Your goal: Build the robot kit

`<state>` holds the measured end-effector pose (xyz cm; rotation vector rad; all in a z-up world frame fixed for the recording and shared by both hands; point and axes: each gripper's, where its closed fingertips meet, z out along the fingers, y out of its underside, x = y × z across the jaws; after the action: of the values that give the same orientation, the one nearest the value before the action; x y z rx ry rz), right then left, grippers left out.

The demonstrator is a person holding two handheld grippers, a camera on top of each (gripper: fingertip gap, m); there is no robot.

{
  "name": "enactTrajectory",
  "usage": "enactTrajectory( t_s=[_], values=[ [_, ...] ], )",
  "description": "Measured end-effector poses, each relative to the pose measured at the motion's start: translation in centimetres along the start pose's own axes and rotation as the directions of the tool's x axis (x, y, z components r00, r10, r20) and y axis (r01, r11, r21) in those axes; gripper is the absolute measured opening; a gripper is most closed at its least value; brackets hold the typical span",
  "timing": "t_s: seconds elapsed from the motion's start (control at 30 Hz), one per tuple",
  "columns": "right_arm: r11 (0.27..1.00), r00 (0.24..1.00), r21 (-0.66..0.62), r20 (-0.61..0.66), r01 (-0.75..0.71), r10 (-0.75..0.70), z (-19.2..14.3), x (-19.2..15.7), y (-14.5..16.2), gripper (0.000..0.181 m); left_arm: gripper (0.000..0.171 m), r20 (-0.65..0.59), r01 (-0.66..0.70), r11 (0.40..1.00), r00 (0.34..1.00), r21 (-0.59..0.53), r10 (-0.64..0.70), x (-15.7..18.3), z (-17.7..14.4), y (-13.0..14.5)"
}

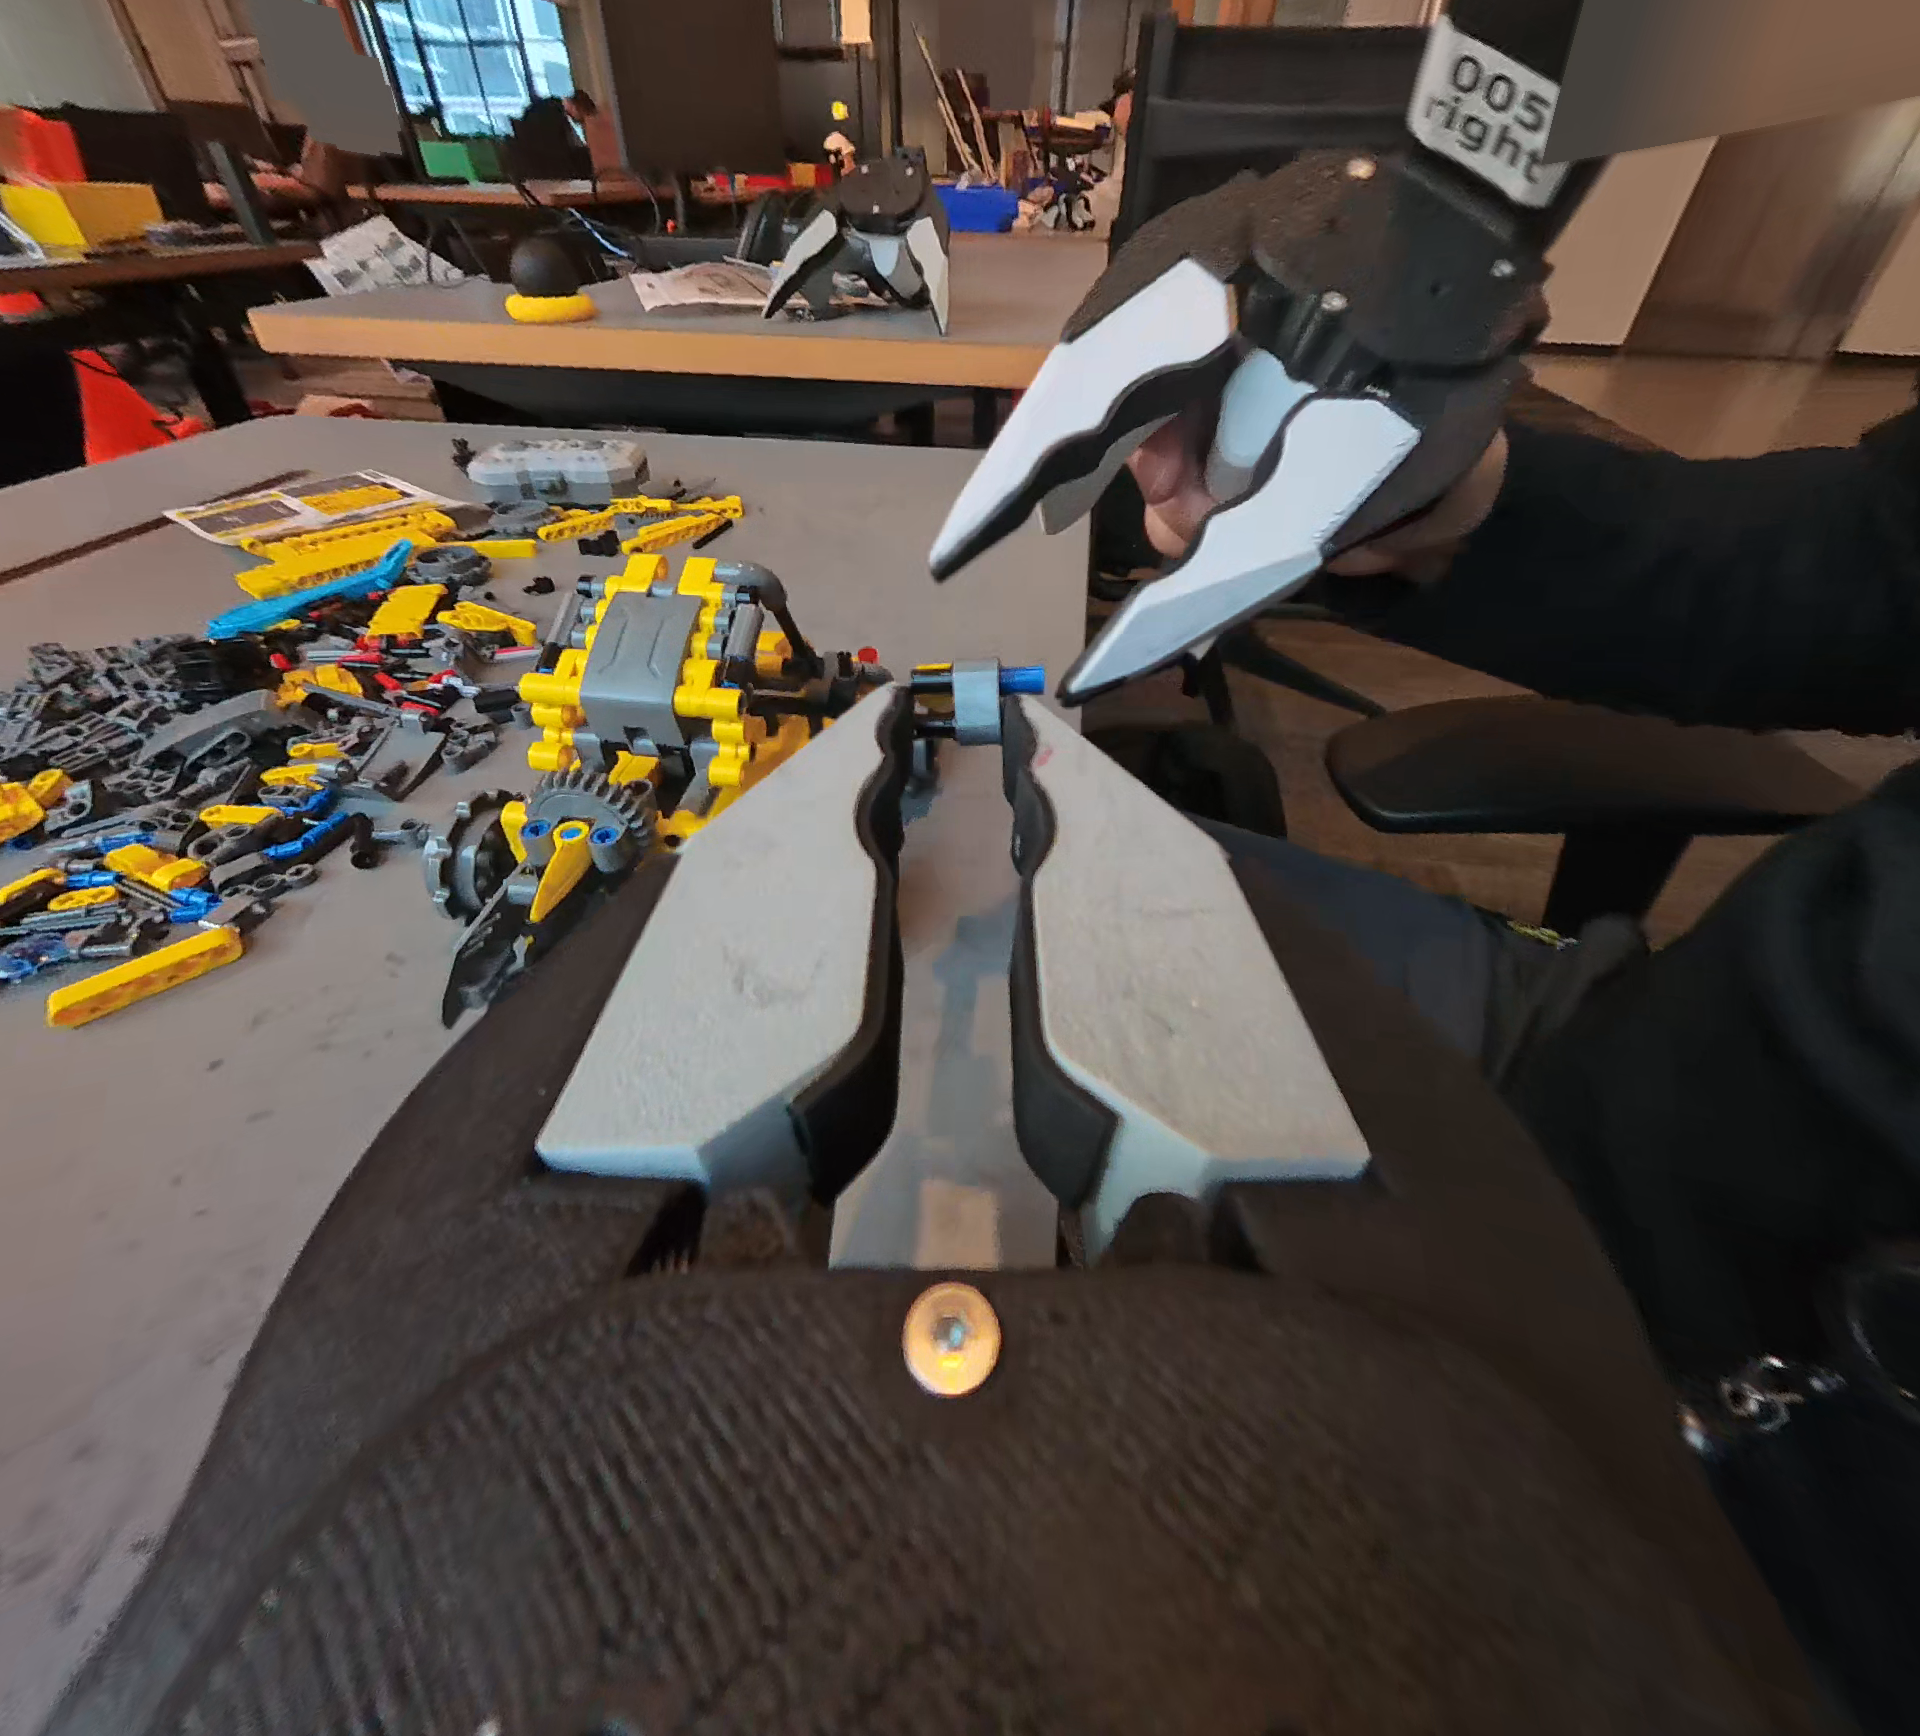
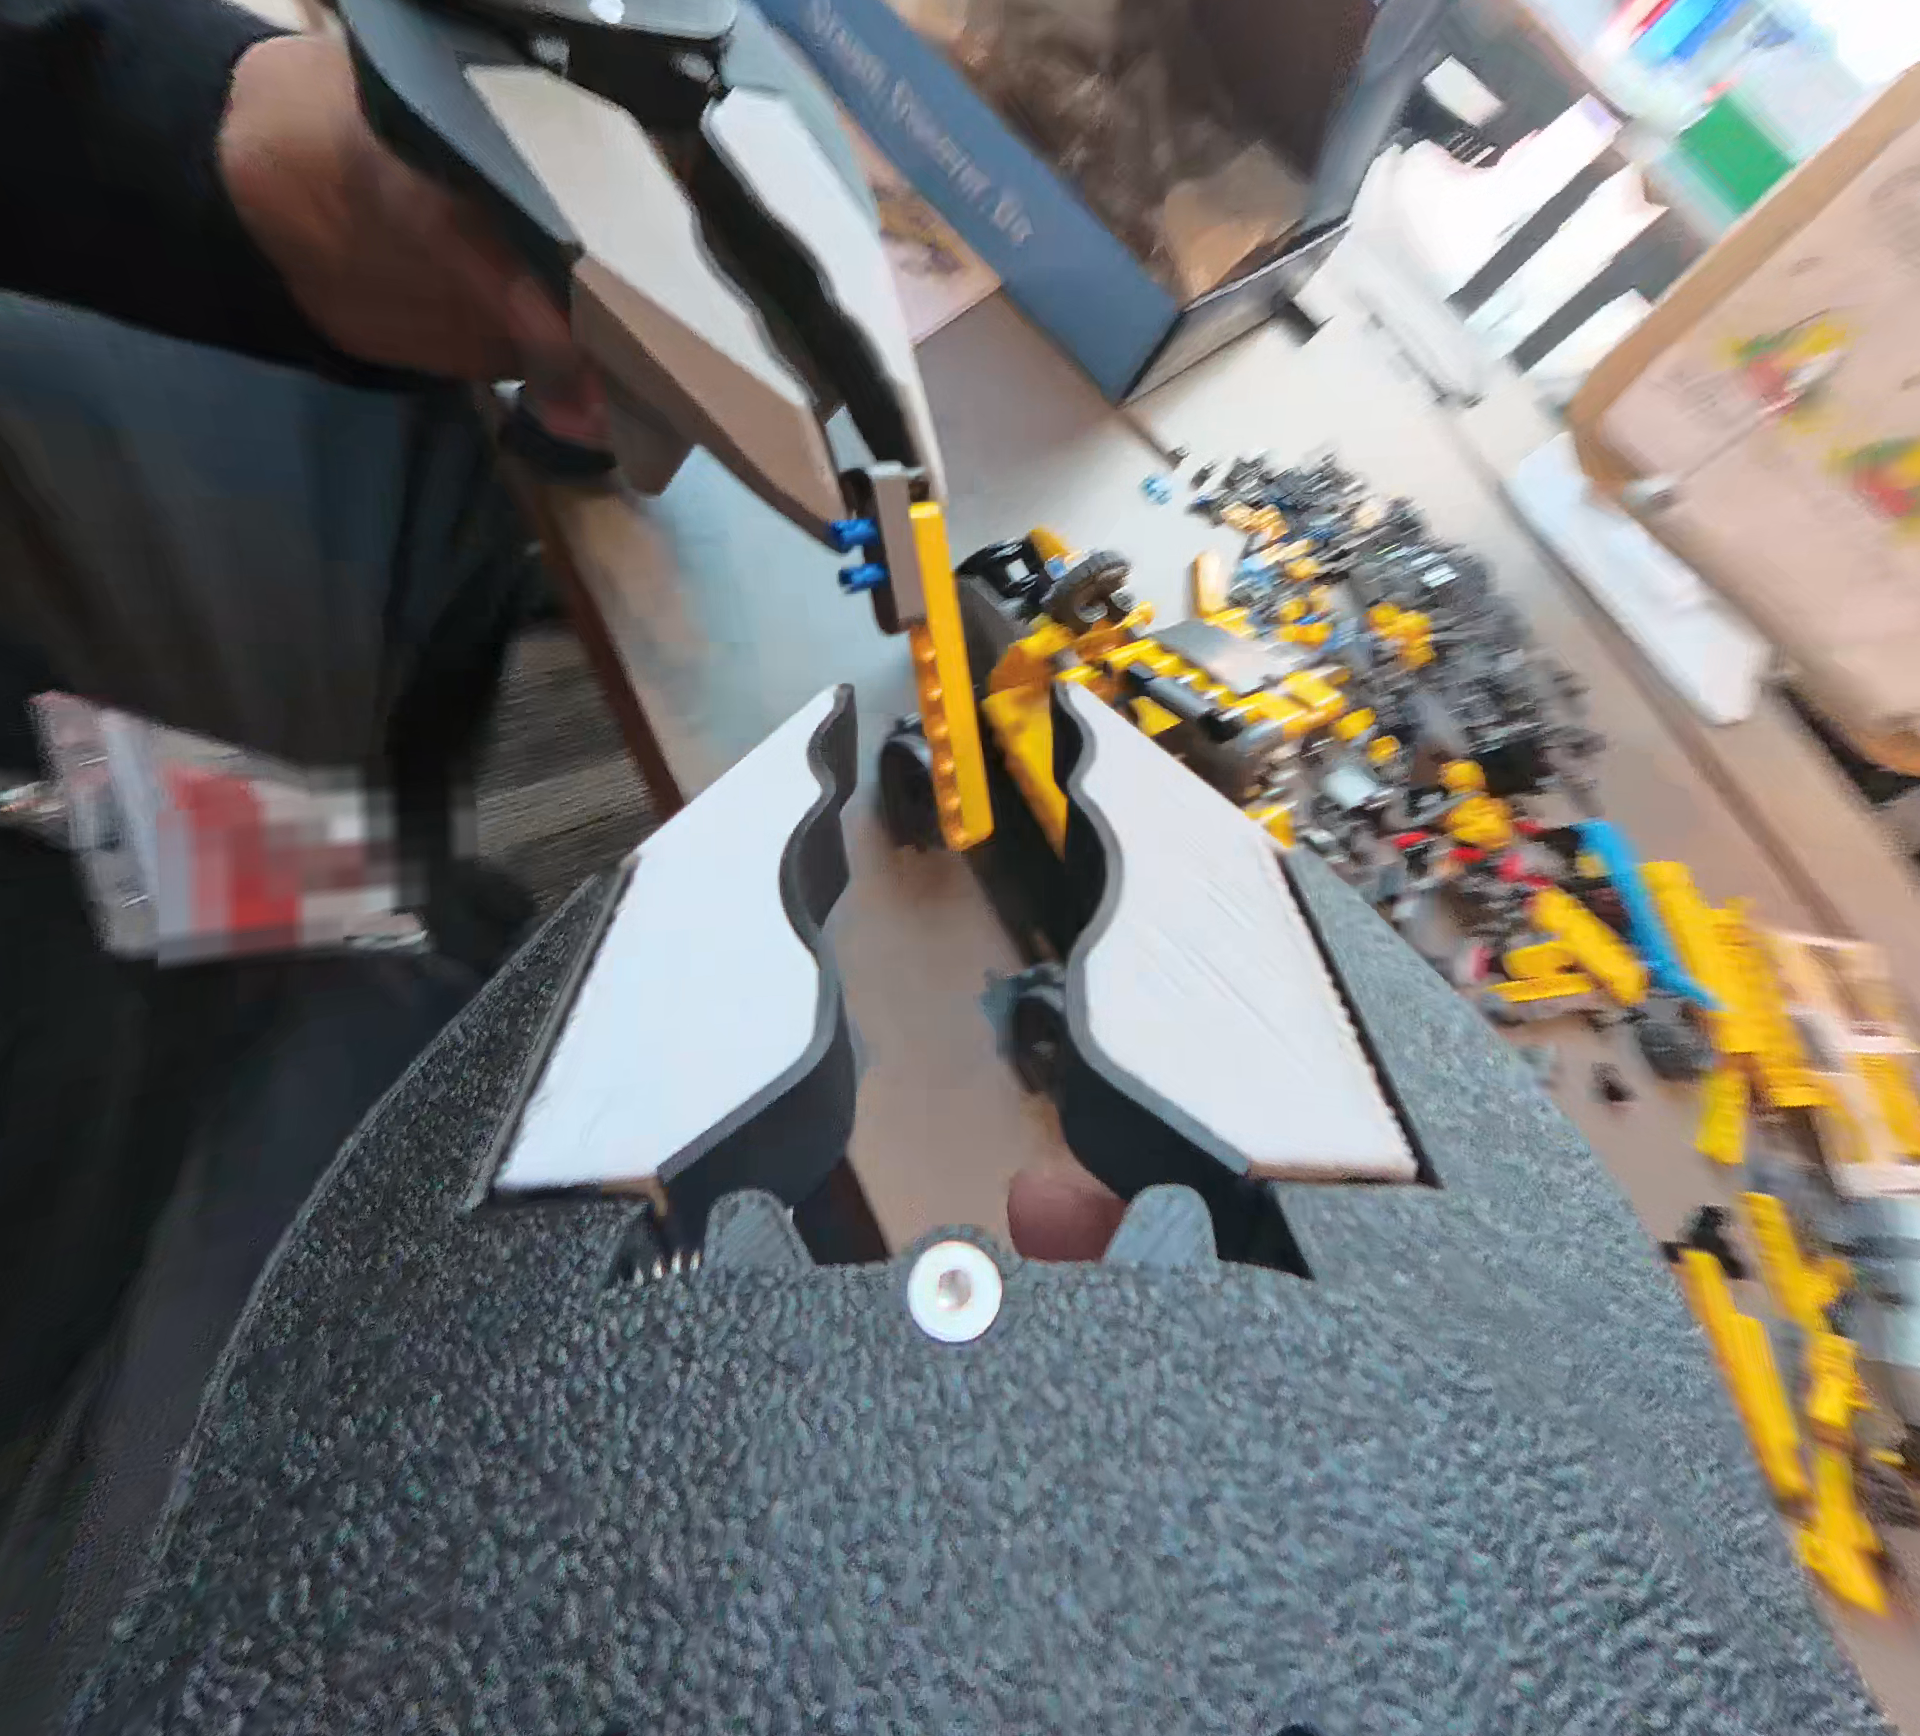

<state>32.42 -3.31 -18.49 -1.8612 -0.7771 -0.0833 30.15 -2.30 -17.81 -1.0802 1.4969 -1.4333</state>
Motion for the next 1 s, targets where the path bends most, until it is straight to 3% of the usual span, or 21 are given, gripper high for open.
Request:
enactTrajectory(
  t_s=[0.07, 0.17, 0.33, 0.4, 0.47, 0.53, 0.63, 0.8, 0.9, 1.0],
  values=[
    [0.995, 0.99, 0.03, -0.108, 0.098, -0.094, -0.1, 0.7, -0.9, 0.038, 0.014, 0.017, 0.019, 0.999, 1.0, 0.039, -0.02, -0.2, 0.3, -0.5],
    [0.972, 0.941, -0.001, -0.25, 0.236, -0.229, 0.6, 1.1, -1.9, 0.033, 0.014, 0.095, 0.163, 0.986, 0.982, 0.041, -0.166, -1.9, 0.8, -0.2],
    [0.931, 0.849, -0.098, -0.387, 0.35, -0.36, 1.4, 2.3, -2.1, 0.015, 0.014, 0.078, 0.398, 0.909, 0.909, 0.122, -0.408, -3.0, 0.8, -0.1],
    [0.975, 0.912, -0.065, -0.346, 0.21, -0.22, 1.6, 2.0, -1.4, 0.0, 0.014, 0.074, 0.4, 0.89, 0.903, 0.217, -0.424, -3.6, 0.4, -1.0],
    [0.984, 0.966, 0.063, -0.189, -0.168, 0.177, 1.5, 0.6, -1.2, 0.001, 0.014, 0.046, 0.341, 0.903, 0.93, 0.263, -0.364, -3.1, 0.1, -2.1],
    [0.843, 0.856, 0.155, 0.042, -0.515, 0.515, 0.8, -0.7, -1.7, 0.006, 0.014, 0.06, 0.191, 0.948, 0.975, 0.254, -0.212, -2.1, 0.3, -2.7],
    [0.603, 0.627, 0.177, 0.266, -0.778, 0.732, -0.3, -0.6, -2.5, 0.019, 0.014, 0.104, -0.025, 0.965, 0.995, 0.261, -0.002, -0.5, 0.6, -3.4],
    [0.327, 0.367, 0.168, 0.443, -0.93, 0.818, -0.9, -0.3, -3.3, 0.014, 0.014, 0.214, -0.288, 0.922, 0.948, 0.261, 0.236, 0.7, 1.2, -3.7],
    [0.172, 0.23, 0.156, 0.545, -0.973, 0.806, -1.2, -0.2, -3.5, 0.011, 0.014, 0.249, -0.37, 0.896, 0.917, 0.246, 0.311, 0.7, 1.4, -4.0],
    [0.065, 0.133, 0.133, 0.607, -0.989, 0.784, -1.5, -0.3, -3.2, 0.014, 0.014, 0.249, -0.399, 0.886, 0.906, 0.238, 0.341, 0.9, 1.7, -3.9]
  ],
)
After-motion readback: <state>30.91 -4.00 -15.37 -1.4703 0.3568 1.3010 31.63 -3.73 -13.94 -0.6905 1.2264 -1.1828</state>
